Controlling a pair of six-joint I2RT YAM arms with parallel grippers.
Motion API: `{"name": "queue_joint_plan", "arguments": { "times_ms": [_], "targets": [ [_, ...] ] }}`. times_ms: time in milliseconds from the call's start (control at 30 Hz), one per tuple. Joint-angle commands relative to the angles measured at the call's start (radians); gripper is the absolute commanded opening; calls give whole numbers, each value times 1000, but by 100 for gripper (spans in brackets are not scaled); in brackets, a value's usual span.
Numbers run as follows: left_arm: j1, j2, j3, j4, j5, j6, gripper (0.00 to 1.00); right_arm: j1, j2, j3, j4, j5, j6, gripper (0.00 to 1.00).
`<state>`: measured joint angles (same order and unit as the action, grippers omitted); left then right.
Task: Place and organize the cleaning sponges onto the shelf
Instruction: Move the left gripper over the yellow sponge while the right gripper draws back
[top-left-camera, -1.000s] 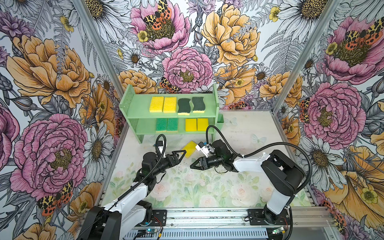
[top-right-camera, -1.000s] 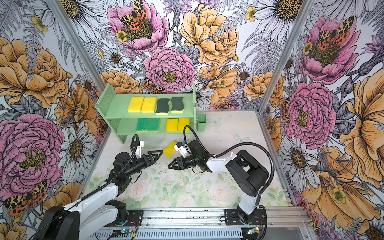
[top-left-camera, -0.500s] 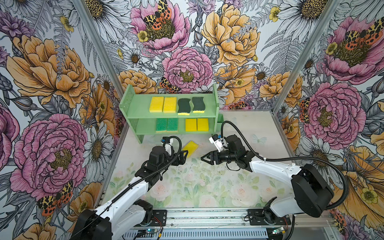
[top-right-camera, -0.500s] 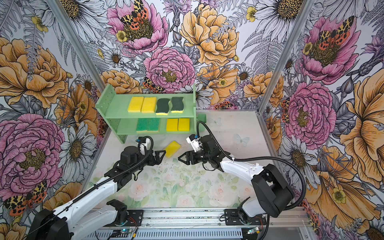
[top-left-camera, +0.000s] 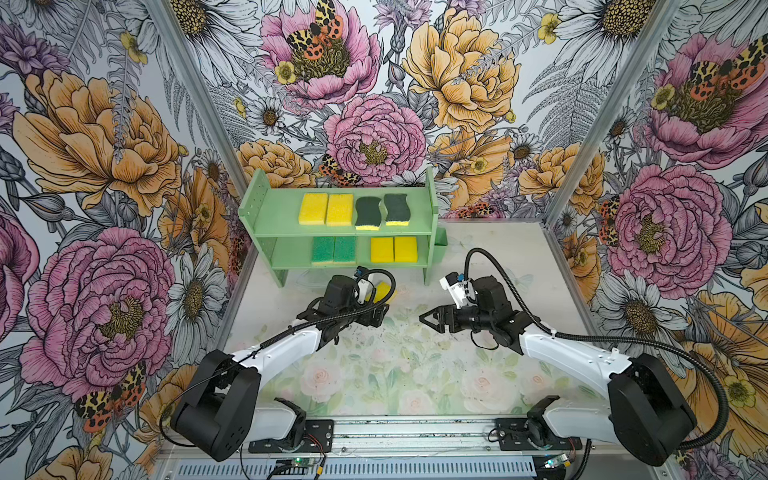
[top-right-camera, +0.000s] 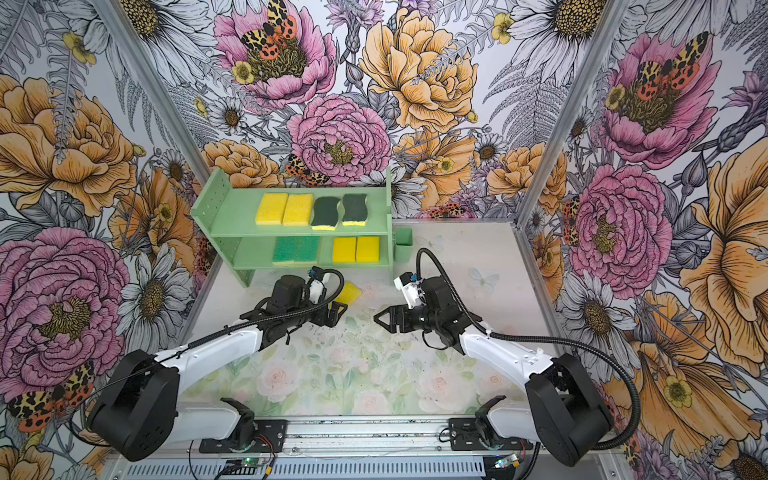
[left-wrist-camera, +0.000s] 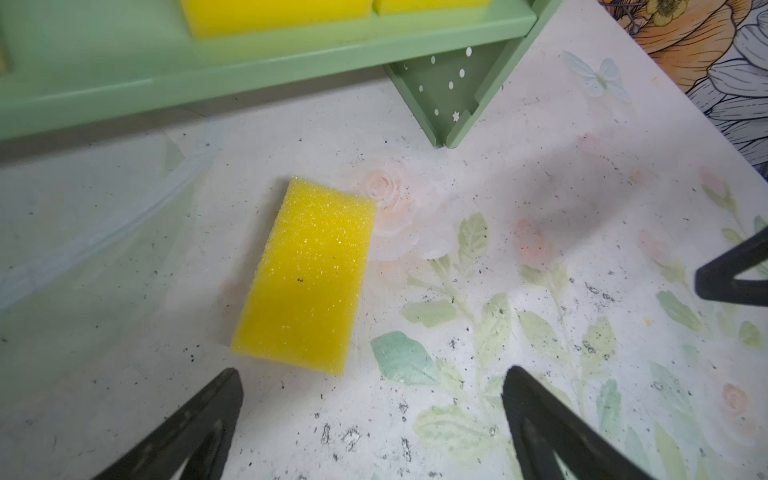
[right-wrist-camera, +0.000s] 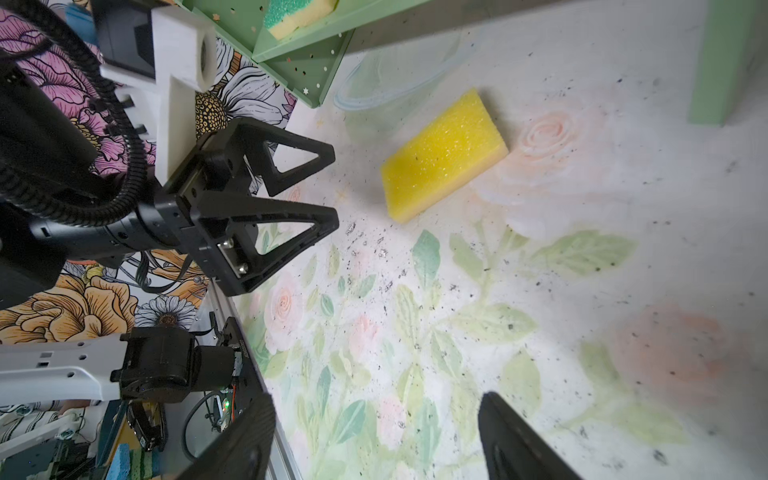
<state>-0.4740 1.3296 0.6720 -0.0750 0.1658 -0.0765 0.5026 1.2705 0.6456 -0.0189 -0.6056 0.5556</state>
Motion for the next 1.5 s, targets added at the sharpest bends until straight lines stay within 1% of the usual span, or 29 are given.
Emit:
{"name": "queue_joint_plan", "arguments": {
  "times_ms": [0,67,167,267,400,533,633,667,767,967,1233,1467],
  "targets": [
    [-5,25,44,-31,8,52,99,-17,-24,-17,2,4,-14,80],
    [-2,53,72,-53,-23,49,99,-24,-26,-23,3,0,-16,81],
    [-6,104,126,-116,-17,67,99,-32,-30,-32,5,-3,-17,83],
    [-23,150,188,-215,-40,93,99,-38,-38,-44,11,-8,-16,84],
    [-62,187,252,-324,-113,135,99,-48,-44,-63,22,-15,-17,85],
    [-70,247,297,-383,-149,156,99,-58,-39,-73,33,-23,-17,85],
    [-89,293,329,-433,-211,186,99,-64,-44,-79,33,-30,-19,85],
    [-91,301,334,-438,-235,191,99,-66,-45,-80,33,-31,-19,86],
    [-87,310,338,-438,-254,206,99,-74,-47,-85,34,-34,-19,86],
    [-49,338,365,-438,-231,229,99,-79,-35,-86,50,-41,-13,86],
    [-43,390,390,-439,-220,258,99,-84,-24,-83,53,-41,-14,86],
    [-42,424,408,-442,-242,274,99,-88,-9,-79,58,-49,-16,86]
  ]
}}
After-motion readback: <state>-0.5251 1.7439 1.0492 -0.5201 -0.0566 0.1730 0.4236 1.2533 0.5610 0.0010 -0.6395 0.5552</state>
